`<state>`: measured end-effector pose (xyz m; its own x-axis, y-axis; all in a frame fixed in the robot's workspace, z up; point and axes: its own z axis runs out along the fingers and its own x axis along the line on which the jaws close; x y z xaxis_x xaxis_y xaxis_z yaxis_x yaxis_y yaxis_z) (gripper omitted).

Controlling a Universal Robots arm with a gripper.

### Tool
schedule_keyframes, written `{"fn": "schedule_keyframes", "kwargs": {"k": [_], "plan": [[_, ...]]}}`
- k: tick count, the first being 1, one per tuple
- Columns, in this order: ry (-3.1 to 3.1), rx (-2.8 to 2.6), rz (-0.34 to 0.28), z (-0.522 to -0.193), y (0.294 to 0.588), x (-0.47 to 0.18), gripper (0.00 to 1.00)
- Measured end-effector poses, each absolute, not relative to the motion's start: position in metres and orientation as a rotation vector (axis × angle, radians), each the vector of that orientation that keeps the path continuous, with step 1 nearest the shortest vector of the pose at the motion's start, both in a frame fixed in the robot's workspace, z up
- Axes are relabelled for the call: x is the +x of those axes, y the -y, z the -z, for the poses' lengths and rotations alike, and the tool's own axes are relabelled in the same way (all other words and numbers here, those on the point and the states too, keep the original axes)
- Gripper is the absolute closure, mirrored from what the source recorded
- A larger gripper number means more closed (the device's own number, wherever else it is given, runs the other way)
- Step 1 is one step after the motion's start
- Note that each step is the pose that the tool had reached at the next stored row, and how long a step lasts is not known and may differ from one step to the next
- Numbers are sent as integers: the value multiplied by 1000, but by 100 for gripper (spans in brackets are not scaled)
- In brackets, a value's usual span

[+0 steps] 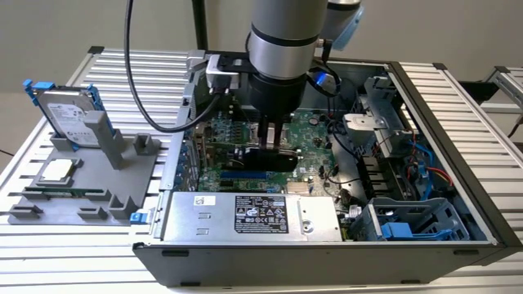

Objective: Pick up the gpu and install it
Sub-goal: 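Insert the gpu into the slot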

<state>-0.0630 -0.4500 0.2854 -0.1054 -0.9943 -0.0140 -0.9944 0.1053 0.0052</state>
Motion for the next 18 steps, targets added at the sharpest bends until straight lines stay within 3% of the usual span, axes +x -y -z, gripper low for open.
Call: {"fn": "schedule_keyframes", "kwargs": {"k": [18], "plan": [[-2330,-2096,-21,-274,451,-75,100]]}}
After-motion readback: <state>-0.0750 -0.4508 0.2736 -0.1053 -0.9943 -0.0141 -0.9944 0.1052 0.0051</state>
